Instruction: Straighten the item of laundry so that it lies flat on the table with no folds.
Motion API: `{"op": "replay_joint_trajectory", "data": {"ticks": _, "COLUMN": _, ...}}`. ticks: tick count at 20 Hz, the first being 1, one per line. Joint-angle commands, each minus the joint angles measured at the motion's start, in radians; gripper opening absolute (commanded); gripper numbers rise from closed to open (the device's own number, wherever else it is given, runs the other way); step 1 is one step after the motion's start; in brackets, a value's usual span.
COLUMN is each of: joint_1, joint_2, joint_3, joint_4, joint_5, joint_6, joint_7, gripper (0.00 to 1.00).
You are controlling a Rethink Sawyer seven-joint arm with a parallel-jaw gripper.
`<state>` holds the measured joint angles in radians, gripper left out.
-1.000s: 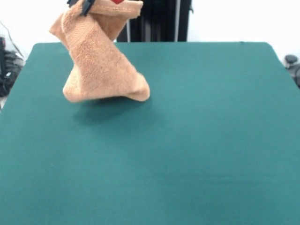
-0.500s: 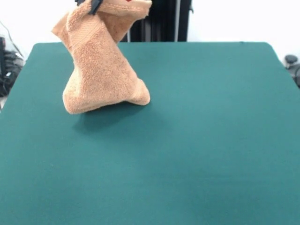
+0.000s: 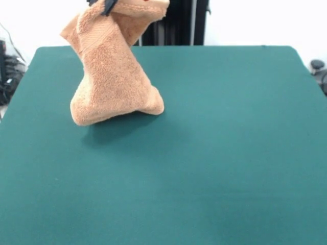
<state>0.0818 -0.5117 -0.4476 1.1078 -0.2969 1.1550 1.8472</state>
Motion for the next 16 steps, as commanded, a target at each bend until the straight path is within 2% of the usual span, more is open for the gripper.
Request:
{"op": "replay_joint_trajectory", "data": {"ticks": 1, "joint_1": 0.052, "joint_2": 0.088, "joint_3": 0.050, "joint_4": -0.023, "joint_5": -0.021, "joint_6": 0.182, "joint_7": 0.074, "gripper": 0.00}}
{"op": "replay_joint_trajectory", "data": {"ticks": 3, "joint_1": 0.071, "joint_2": 0.112, "joint_3": 0.031, "joint_4": -0.056, "joint_5": -0.032, "joint_6": 0.268, "joint_7": 0.072, "gripper": 0.00}}
{"op": "replay_joint_trajectory", "data": {"ticks": 7, "joint_1": 0.093, "joint_2": 0.141, "joint_3": 0.003, "joint_4": -0.077, "joint_5": 0.005, "joint_6": 0.396, "joint_7": 0.167, "gripper": 0.00}}
{"op": "replay_joint_trajectory", "data": {"ticks": 10, "joint_1": 0.107, "joint_2": 0.142, "joint_3": -0.013, "joint_4": -0.072, "joint_5": 0.016, "joint_6": 0.408, "joint_7": 0.216, "gripper": 0.00}}
{"op": "replay_joint_trajectory", "data": {"ticks": 16, "joint_1": 0.119, "joint_2": 0.135, "joint_3": -0.030, "joint_4": -0.058, "joint_5": 0.016, "joint_6": 0.392, "joint_7": 0.236, "gripper": 0.00}}
